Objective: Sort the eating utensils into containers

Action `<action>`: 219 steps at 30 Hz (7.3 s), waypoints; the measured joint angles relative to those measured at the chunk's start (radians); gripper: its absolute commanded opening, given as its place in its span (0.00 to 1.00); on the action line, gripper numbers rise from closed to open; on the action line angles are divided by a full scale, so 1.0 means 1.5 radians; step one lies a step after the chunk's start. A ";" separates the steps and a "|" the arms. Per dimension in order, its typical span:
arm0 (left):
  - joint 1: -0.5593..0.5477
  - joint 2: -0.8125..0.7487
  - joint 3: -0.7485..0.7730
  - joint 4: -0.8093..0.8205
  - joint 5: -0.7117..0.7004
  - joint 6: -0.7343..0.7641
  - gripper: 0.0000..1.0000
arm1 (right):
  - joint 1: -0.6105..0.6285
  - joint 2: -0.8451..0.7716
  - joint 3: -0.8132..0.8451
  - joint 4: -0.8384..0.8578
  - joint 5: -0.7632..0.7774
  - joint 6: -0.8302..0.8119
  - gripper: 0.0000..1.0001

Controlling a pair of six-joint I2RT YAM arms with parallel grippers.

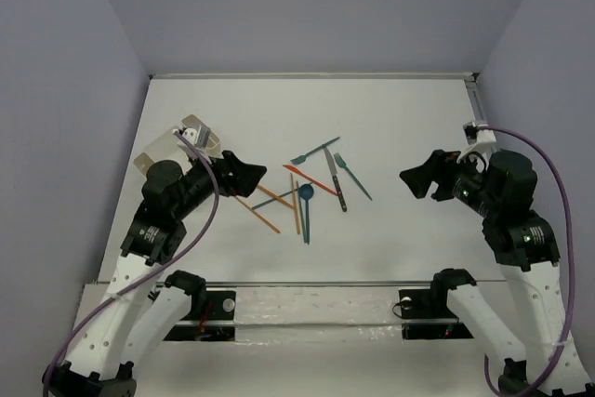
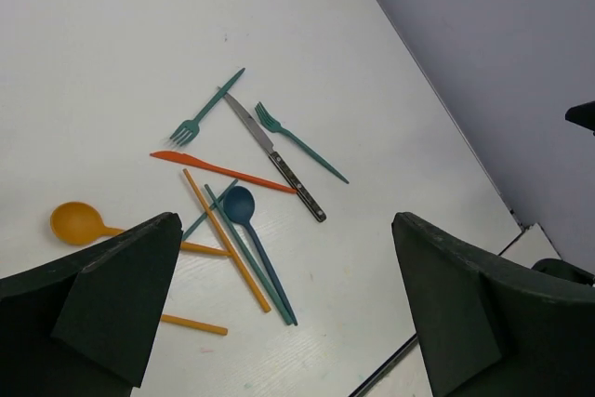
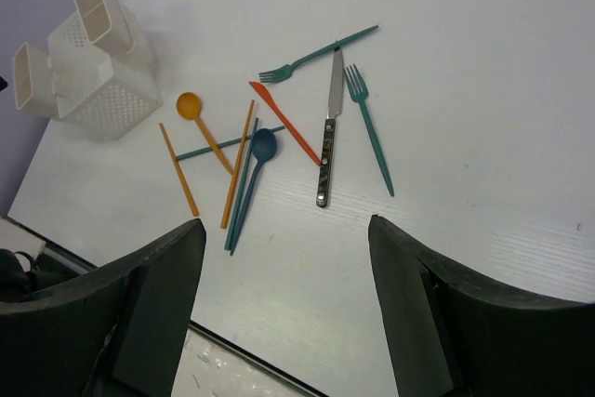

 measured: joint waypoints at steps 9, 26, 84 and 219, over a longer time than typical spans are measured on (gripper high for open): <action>0.000 0.016 0.007 0.005 0.001 0.000 0.99 | 0.000 0.028 -0.010 0.011 -0.007 0.001 0.75; 0.000 0.047 0.006 0.040 0.007 -0.001 0.79 | 0.123 0.176 -0.090 0.106 0.045 0.049 0.65; 0.037 0.111 -0.042 0.057 0.001 -0.034 0.79 | 0.385 0.713 -0.008 0.249 0.421 0.052 0.00; 0.142 0.667 0.288 0.335 -0.657 0.180 0.30 | 0.534 0.248 -0.301 0.562 0.338 0.035 0.87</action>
